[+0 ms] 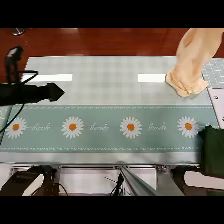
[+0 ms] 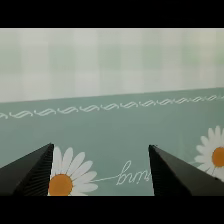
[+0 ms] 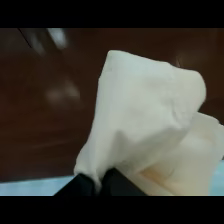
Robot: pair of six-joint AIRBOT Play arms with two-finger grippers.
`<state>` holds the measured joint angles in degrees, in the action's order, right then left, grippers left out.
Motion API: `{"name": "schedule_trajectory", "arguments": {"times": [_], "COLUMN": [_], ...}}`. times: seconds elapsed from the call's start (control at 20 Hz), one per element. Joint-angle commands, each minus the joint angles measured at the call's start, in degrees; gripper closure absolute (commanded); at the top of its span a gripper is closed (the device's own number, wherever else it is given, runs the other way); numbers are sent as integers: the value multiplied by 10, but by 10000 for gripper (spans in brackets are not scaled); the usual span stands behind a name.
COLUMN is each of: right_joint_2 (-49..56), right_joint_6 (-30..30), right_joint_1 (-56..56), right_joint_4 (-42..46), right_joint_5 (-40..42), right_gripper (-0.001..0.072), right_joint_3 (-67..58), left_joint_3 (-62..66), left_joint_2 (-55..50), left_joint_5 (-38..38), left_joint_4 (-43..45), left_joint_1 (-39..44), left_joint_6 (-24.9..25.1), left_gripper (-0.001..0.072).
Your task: Fold the shirts.
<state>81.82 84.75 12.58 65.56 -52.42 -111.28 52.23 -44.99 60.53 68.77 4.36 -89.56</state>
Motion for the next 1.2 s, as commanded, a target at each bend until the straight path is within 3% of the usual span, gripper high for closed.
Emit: {"name": "schedule_trajectory", "arguments": {"times": [0.0, 0.3, 0.5, 0.65, 0.75, 0.95, 1.05, 1.1, 1.15], "right_joint_2": [-118, -222, -235, -235, -235, -195, -140, -107, -82], "right_joint_6": [-82, -138, -132, -102, -83, -27, -21, -13, -8], "right_joint_1": [-26, -135, -193, -270, -336, -484, -535, -553, -560], "right_joint_4": [-51, -50, -68, -70, -70, -105, -132, -137, -151], "right_joint_5": [39, 22, -142, -225, -195, -5, 30, 30, 34], "right_gripper": [693, 693, 693, 693, 693, 692, 692, 691, 594], "right_joint_3": [-13, -56, -45, 67, 188, 425, 464, 464, 464], "left_joint_3": [-67, -143, -144, -144, -144, -144, -144, -144, -144], "left_joint_2": [119, 138, 138, 138, 137, 135, 135, 136, 136], "left_joint_5": [-44, -14, -21, -20, -21, -21, -21, -20, -17], "left_joint_4": [-29, -49, -49, -49, -49, -47, -47, -47, -44], "left_joint_1": [-3, -3, -3, -3, -3, -3, -3, -3, -3], "left_joint_6": [1, 2, 3, 3, 3, 3, 11, 45, 71], "left_gripper": [6, 6, 6, 6, 6, 6, 5, 6, 6]}}
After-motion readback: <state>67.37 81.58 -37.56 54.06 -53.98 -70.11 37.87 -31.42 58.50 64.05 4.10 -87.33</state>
